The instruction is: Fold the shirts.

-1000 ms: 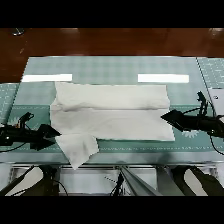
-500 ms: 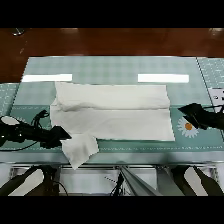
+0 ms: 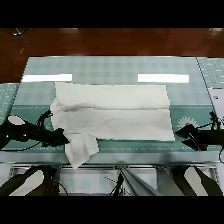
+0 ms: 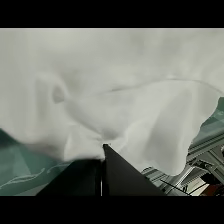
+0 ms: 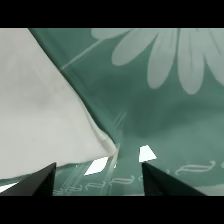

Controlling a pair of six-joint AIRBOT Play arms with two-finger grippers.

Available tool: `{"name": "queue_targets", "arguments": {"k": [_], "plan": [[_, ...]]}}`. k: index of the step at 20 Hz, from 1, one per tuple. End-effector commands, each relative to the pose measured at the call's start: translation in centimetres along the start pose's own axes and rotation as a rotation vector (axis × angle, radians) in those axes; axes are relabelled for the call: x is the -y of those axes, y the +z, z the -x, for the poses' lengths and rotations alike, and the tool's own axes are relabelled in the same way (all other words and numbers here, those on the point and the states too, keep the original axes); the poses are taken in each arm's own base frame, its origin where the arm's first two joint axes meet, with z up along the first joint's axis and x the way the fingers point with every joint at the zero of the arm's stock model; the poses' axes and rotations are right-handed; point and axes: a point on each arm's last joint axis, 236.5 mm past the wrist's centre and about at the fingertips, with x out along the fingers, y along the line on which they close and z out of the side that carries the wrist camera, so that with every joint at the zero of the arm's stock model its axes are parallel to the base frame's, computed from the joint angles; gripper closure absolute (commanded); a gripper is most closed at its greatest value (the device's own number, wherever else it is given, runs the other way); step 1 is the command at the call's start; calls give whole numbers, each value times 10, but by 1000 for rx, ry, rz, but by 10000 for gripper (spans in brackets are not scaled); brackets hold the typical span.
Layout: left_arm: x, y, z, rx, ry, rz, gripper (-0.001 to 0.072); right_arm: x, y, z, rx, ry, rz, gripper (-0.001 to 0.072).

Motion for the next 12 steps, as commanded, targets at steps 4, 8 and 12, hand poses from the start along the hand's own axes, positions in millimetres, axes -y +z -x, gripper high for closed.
{"name": "queue_targets", "arguments": {"k": [4, 8, 12], "plan": [[0, 0, 0, -2, 0, -1, 686, -1, -19, -9, -73, -31, 51, 94], [0, 0, 0, -1, 0, -1, 686, -2, -21, -13, -92, -34, 65, 94], [0, 2, 0, 7, 3, -1, 686, -5, -12, -24, -96, -2, 36, 94]]}}
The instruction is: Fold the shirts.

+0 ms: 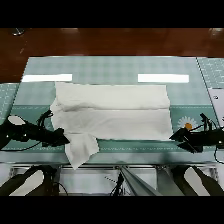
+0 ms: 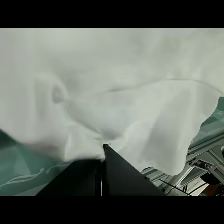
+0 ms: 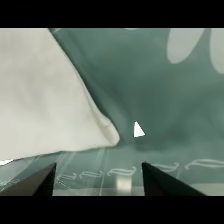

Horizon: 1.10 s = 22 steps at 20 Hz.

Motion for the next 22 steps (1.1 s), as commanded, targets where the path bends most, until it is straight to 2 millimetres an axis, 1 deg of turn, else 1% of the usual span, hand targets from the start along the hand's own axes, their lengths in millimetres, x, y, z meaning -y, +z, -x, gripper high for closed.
{"name": "queue_targets", "arguments": {"k": [1, 4, 7, 8, 9, 10, 11, 13, 14, 17, 19, 21, 22], "plan": [[0, 2, 0, 7, 3, -2, 686, -9, 14, -7, 26, 49, -16, 94], [-1, 2, 0, 9, 3, -2, 686, -15, 31, -14, 66, 94, -50, 94], [-1, 3, 0, 13, 5, -1, 686, -28, 46, -19, 99, 164, -74, 95], [-1, 3, 0, 14, 4, -2, 686, -33, 49, -19, 102, 191, -75, 124], [0, 4, 0, 16, 1, -1, 686, -38, 50, -20, 102, 216, -55, 349], [2, 6, 1, 22, -4, -2, 686, -45, 49, -19, 101, 247, -8, 648], [4, 10, 4, 31, -4, -9, 686, -53, 48, -17, 102, 278, 31, 685], [12, 26, 18, 74, -10, -35, 686, -59, 48, -8, 87, 286, 72, 685], [21, 38, 29, 111, -26, -48, 686, -63, 54, -1, 101, 291, 88, 685], [49, 83, 67, 254, -60, -100, 686, -77, 87, 28, 196, 298, 113, 685], [65, 116, 88, 328, -87, -113, 686, -88, 110, 48, 242, 312, 124, 685], [79, 149, 102, 357, -132, -101, 686, -106, 131, 61, 263, 372, 120, 685], [87, 167, 109, 368, -165, -97, 686, -117, 140, 61, 263, 387, 128, 685]]}}
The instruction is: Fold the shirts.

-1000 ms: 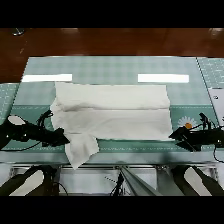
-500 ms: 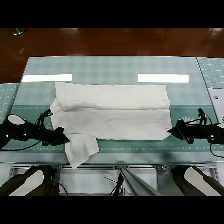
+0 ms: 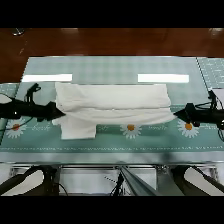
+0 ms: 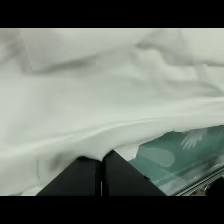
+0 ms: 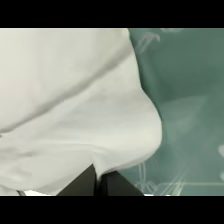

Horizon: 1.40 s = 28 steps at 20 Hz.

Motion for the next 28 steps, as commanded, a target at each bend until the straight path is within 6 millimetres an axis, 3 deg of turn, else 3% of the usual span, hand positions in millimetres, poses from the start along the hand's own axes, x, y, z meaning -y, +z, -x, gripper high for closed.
{"name": "queue_targets", "arguments": {"k": [1, 4, 7, 11, 14, 15, 16, 17, 20, 22, 25, 27, 28], "plan": [[25, 71, 5, 85, -99, 20, 686, -31, 38, -8, 24, 63, 17, 684], [34, 122, -2, 93, -163, 77, 686, -54, 65, -33, 20, 70, 46, 685], [36, 151, -6, 72, -179, 97, 687, -68, 94, -41, 33, 73, 48, 685], [31, 168, -16, 51, -185, 86, 687, -66, 109, -52, 22, 76, 21, 685], [12, 159, -36, -7, -128, 106, 683, -61, 104, -68, -5, 64, 14, 680], [6, 154, -42, -28, -105, 128, 496, -60, 107, -72, 7, 55, 16, 481], [6, 152, -45, -40, -98, 123, 82, -60, 107, -74, 7, 54, 23, 65], [6, 150, -43, -51, -99, 118, -1, -61, 106, -74, 3, 56, 37, 90], [-3, 141, -10, -97, -59, 92, 0, -59, 108, -50, -34, 78, 42, 91], [-31, 141, 28, -44, 83, 71, 1, -51, 109, -24, -70, 91, 45, 92], [-66, 140, 89, 101, 257, 62, 0, -15, 109, 2, -67, -4, 65, 92], [-61, 144, 111, 272, 246, 72, 1, 8, 108, 2, -70, -88, 69, 93], [-41, 139, 112, 332, 185, 36, 1, 11, 111, -3, -53, -97, 63, 92]]}}
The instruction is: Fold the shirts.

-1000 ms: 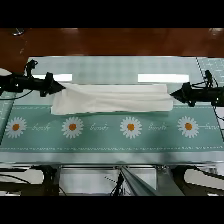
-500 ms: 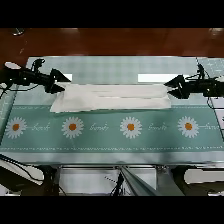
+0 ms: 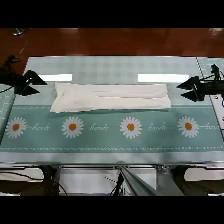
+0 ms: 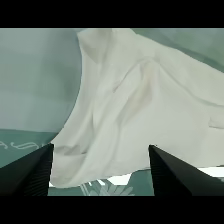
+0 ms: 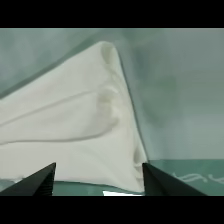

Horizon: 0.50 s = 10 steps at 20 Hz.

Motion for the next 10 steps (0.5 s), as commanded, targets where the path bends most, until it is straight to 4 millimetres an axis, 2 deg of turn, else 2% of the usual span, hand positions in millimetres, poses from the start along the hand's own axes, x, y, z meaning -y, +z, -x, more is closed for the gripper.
{"name": "queue_targets", "arguments": {"k": [1, 2, 3, 5, 7, 10], "plan": [[28, -9, 31, 221, -91, -68, 1, 26, 1, -1, 13, -81, -4, 92], [56, -27, 29, 246, -184, -116, 1, 26, 2, -9, 20, -75, -12, 93], [73, -42, 24, 266, -229, -140, 1, 25, 1, -19, 6, -78, -17, 93], [88, -65, 9, 279, -246, -155, 1, 19, -6, -41, -37, -61, -20, 93], [101, -86, -7, 221, -259, -191, 1, 10, -10, -60, -61, -28, -25, 93], [121, -102, -24, 165, -274, -244, 1, -2, -13, -84, -77, 6, -22, 93]]}}
